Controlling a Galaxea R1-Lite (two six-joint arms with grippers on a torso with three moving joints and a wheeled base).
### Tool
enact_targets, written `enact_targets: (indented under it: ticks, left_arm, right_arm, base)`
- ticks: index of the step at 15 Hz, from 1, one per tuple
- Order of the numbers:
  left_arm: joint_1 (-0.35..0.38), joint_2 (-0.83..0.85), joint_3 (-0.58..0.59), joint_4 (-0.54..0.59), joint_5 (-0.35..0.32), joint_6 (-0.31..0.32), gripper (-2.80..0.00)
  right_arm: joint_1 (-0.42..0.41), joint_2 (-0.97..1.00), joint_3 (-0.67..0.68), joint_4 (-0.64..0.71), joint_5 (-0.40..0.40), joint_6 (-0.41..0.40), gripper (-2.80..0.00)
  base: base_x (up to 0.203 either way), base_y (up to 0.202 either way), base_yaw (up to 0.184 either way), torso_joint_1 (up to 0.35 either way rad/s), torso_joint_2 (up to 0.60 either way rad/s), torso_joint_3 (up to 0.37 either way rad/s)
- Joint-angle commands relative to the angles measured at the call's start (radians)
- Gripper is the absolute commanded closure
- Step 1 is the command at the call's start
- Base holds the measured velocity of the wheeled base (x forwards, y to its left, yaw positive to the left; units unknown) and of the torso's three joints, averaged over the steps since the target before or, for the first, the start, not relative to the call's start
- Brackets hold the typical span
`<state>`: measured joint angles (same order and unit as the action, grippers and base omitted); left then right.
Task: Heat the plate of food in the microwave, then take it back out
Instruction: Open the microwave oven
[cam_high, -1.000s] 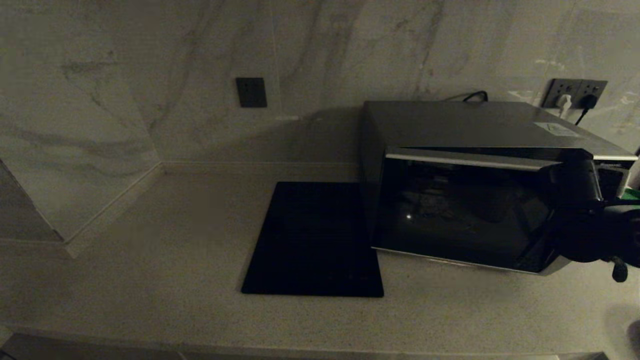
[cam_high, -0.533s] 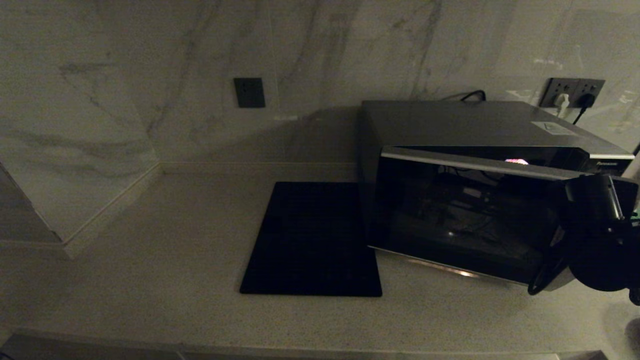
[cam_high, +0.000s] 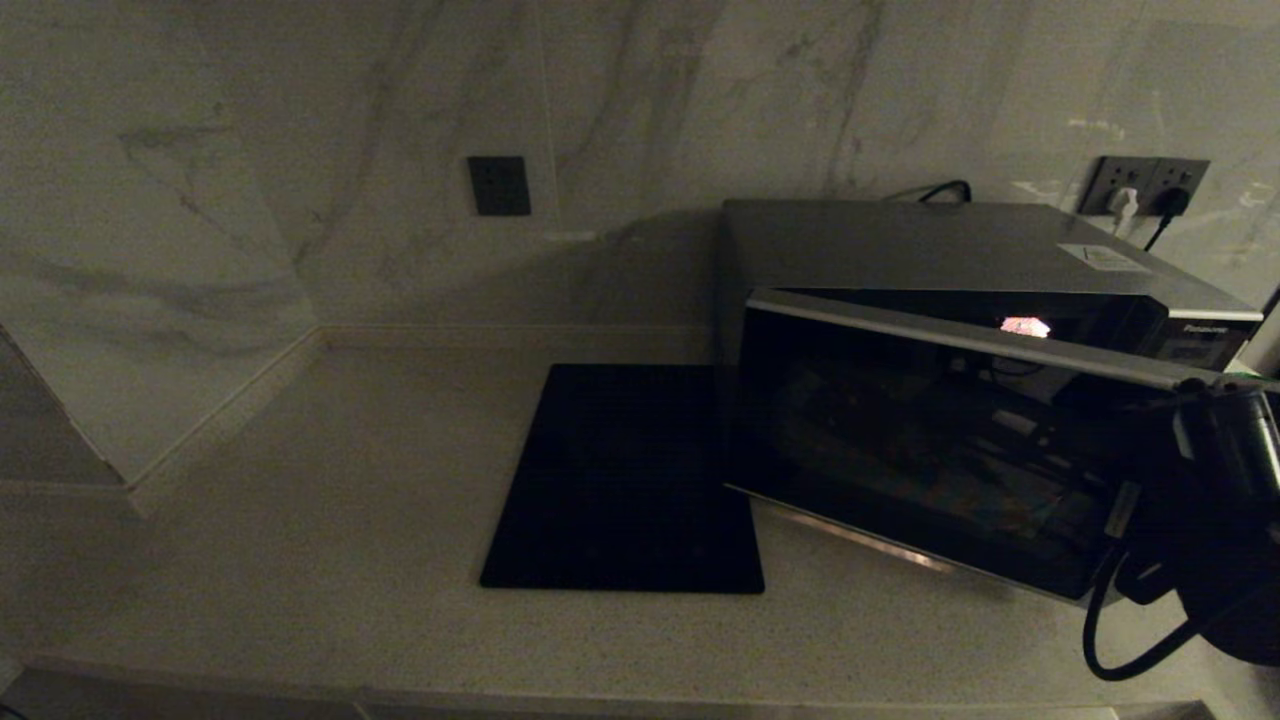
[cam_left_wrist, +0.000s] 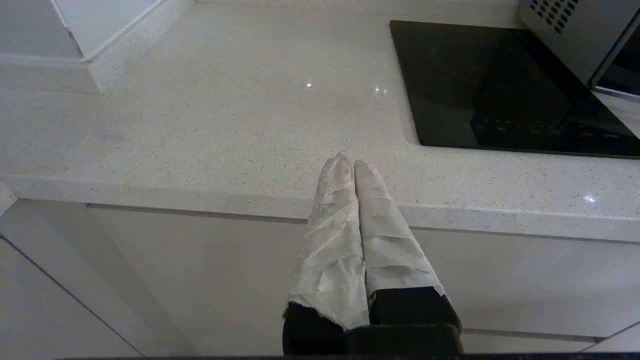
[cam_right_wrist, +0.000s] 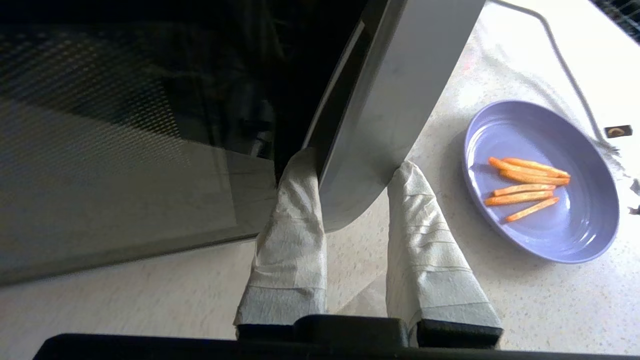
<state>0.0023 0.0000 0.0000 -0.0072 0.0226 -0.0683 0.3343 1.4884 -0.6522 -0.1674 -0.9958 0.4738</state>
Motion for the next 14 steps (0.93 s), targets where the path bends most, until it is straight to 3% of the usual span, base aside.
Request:
enact_targets:
  ticks: [1, 13, 14]
  left_arm:
    - [0.000, 0.002, 0.000, 0.000, 0.000, -0.001, 0.00]
    - [0.000, 0.001, 0.000, 0.000, 0.000, -0.001, 0.00]
    - [-0.001, 0.000, 0.000, 0.000, 0.000, -0.001, 0.00]
  right_arm:
    - [0.002, -0.051, 0.019, -0.004, -0.011, 0.003, 0.00]
    - [0.003, -0.113, 0.085, -0.003, -0.012, 0.000, 0.00]
    - [0.004, -0.122, 0.085, -0.003, -0.012, 0.000, -2.80]
  base:
    - [0.000, 0.000, 0.000, 0.000, 0.00, 0.000]
    - [0.000, 0.000, 0.000, 0.000, 0.00, 0.000]
    - [0.000, 0.000, 0.000, 0.000, 0.00, 0.000]
